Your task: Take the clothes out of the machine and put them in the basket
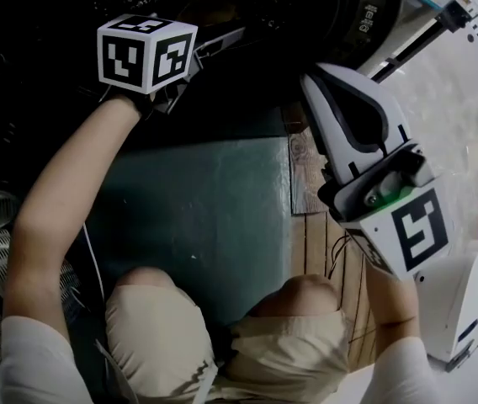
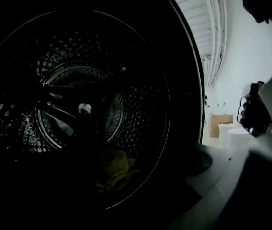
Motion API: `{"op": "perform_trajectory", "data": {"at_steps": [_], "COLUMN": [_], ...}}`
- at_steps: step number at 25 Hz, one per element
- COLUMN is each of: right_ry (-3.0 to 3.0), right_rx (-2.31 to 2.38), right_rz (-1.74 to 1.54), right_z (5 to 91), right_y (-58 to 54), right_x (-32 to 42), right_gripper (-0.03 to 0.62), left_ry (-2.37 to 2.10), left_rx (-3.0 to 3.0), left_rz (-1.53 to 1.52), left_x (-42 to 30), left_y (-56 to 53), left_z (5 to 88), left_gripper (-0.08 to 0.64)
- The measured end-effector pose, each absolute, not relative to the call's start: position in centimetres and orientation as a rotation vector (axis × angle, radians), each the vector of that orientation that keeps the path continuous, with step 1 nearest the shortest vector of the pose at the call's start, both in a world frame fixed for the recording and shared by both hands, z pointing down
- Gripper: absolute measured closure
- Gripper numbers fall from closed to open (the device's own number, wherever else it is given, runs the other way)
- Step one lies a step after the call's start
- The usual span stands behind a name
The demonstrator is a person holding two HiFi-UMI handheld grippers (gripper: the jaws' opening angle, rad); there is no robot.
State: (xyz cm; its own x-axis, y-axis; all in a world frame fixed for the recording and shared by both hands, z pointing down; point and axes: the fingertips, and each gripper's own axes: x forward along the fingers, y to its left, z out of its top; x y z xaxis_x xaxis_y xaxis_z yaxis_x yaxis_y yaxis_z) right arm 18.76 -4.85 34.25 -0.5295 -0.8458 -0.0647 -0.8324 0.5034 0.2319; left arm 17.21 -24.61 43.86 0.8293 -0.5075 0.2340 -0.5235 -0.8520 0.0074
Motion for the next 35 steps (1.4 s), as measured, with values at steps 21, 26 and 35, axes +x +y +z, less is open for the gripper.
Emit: {"op": "perform_trajectory", "data": {"at_steps": [21,26,35], "right_ry": [-2.538,-2.501,-2.468], "right_rx": [1.547,1.558,1.553], "right_rz": [-0.348,-0.331,-0.296], "right_z": [36.0,36.7,38.1], "right_y": [-4.6,-4.4,-5.0], "right_x": [23.2,23.6,23.0], "right_gripper": [0.578,0.578,0.578], "left_ry": [-0.658,-0.612,-0.582], "left_rx": [2.776,2.705,2.664], "left_rz": [0.818,0.922,1.107], "left_x": [21.5,21.7,21.7], "left_y": [-33.6,-34.9,-36.3], "left_z": [52.1,54.0,56.5], "left_gripper": [0.078,0.080,0.161]}}
